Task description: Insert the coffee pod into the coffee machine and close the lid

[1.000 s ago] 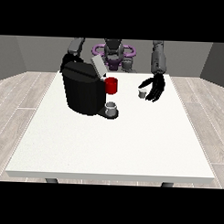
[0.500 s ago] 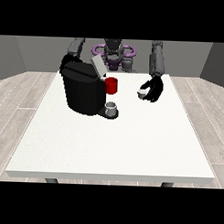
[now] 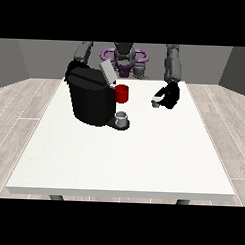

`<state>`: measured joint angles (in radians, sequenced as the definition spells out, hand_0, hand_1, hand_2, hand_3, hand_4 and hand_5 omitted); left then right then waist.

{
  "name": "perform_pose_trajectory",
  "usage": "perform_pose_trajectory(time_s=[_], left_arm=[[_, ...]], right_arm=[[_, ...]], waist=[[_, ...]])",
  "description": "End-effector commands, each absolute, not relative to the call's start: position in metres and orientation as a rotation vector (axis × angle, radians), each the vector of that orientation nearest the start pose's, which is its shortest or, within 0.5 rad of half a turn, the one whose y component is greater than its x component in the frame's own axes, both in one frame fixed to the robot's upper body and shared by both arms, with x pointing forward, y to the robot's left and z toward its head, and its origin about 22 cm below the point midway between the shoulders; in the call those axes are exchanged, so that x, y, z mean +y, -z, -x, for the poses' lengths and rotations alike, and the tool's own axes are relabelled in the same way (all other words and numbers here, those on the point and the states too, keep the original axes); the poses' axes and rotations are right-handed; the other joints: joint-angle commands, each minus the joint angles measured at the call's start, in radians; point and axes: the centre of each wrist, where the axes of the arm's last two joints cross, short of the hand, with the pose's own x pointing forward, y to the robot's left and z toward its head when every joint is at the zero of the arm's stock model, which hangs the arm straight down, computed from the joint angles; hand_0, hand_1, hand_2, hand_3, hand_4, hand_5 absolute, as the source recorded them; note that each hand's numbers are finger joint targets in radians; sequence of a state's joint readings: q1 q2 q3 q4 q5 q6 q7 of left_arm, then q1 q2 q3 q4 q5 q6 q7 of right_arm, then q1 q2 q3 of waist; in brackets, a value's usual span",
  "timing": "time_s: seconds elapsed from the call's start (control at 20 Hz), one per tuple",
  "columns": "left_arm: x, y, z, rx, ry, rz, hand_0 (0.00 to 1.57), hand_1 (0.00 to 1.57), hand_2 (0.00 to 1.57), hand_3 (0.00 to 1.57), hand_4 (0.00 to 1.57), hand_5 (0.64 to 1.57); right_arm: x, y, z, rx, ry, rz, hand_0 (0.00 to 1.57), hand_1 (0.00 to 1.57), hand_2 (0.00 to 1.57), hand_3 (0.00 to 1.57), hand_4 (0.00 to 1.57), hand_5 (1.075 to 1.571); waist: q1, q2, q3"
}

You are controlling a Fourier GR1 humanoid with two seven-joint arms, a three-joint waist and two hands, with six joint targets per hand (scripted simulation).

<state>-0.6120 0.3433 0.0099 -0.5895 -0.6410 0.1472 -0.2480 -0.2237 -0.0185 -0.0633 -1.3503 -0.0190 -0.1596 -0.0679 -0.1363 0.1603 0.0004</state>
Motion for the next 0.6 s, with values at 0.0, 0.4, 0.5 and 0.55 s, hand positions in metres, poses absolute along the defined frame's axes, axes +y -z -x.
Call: perform_pose_trajectory(time_s=[0.0, 0.4, 0.5, 0.55], left_arm=[[0.302, 0.006, -0.376, -1.431, 0.887, -0.646, 1.47, 1.47, 1.47, 1.41, 0.61, 1.571], [0.245, -0.057, -0.416, -1.514, 0.923, -0.570, 1.24, 1.24, 1.33, 1.32, 0.53, 1.571], [0.277, -0.079, -0.421, -1.514, 0.946, -0.619, 1.26, 1.26, 1.33, 1.29, 0.54, 1.571], [0.271, -0.068, -0.416, -1.527, 0.969, -0.577, 1.26, 1.26, 1.33, 1.29, 0.54, 1.571]], right_arm=[[-0.224, 0.011, -0.292, -1.574, 0.130, 0.111, 0.00, 0.00, 0.00, 0.00, 0.44, 1.571], [-0.235, 0.017, -0.305, -1.574, 0.120, 0.099, 0.00, 0.00, 0.00, 0.00, 0.51, 1.571], [-0.233, 0.016, -0.298, -1.584, 0.063, 0.074, 0.00, 0.00, 0.00, 0.00, 0.41, 1.571], [-0.233, 0.016, -0.302, -1.566, 0.091, 0.101, 0.00, 0.00, 0.00, 0.00, 0.46, 1.571]], waist=[[0.019, -0.028, -0.0005], [0.023, -0.061, -0.0001], [-0.017, -0.064, -0.0003], [0.013, -0.074, -0.0004]])
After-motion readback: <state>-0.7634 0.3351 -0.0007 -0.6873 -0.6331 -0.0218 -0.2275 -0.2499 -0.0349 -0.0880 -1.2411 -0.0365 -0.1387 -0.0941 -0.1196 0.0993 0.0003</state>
